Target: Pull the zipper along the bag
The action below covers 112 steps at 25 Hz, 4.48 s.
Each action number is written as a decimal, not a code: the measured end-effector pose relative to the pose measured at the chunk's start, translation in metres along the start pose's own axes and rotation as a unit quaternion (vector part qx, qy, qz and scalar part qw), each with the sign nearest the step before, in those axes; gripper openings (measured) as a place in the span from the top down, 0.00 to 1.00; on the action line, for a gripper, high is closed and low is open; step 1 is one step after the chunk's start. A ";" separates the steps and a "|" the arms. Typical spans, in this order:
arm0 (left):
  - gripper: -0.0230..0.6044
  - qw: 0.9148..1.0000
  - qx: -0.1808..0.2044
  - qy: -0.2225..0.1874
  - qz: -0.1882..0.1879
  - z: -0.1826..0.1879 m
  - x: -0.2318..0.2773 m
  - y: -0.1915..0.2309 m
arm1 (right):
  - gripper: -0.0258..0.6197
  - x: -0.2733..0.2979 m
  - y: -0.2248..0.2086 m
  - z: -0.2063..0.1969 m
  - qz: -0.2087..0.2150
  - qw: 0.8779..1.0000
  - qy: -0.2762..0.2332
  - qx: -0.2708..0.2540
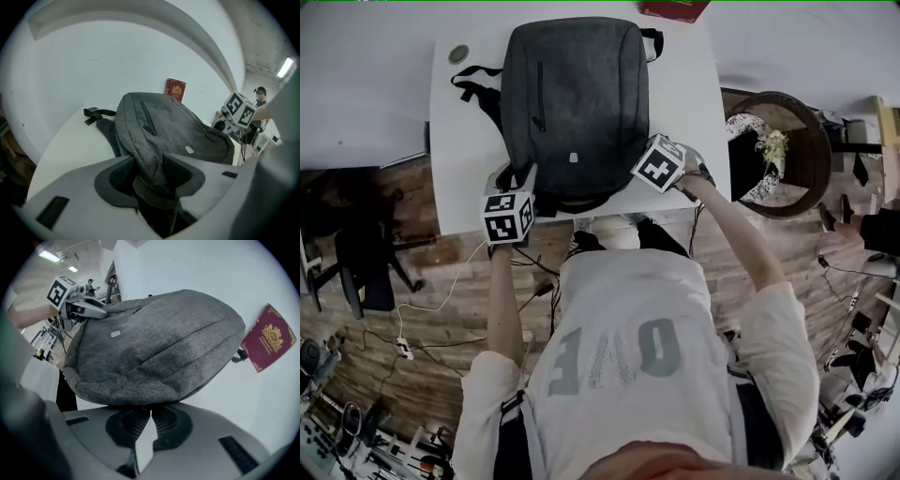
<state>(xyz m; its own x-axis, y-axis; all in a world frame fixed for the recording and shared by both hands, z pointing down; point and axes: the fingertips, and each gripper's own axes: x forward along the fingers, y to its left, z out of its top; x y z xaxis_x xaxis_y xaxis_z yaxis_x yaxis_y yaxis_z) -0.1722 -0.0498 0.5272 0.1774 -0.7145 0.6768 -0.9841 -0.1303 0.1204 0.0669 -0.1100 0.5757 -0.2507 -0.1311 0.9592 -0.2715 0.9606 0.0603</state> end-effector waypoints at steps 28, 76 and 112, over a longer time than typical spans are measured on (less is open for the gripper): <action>0.59 0.998 -0.023 0.029 -0.046 0.000 -0.030 -0.072 | 0.91 -0.028 -0.078 -0.017 -0.058 0.986 -0.036 -0.154; 0.49 0.946 0.288 0.021 -0.147 0.025 0.073 -0.057 | 0.91 -0.050 0.063 -0.017 0.177 0.965 0.087 -0.174; 0.49 0.939 0.306 0.021 -0.155 0.017 0.069 -0.056 | 0.90 -0.028 0.188 0.100 0.265 0.958 -0.063 0.090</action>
<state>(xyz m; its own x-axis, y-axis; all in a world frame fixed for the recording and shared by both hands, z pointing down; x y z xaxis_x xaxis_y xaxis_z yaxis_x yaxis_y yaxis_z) -0.1044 -0.1031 0.5543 0.4434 -0.5510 0.7070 -0.6973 -0.7076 -0.1142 -0.0701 0.0500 0.5330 -0.5040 0.3240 0.8006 -0.2278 0.8443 -0.4851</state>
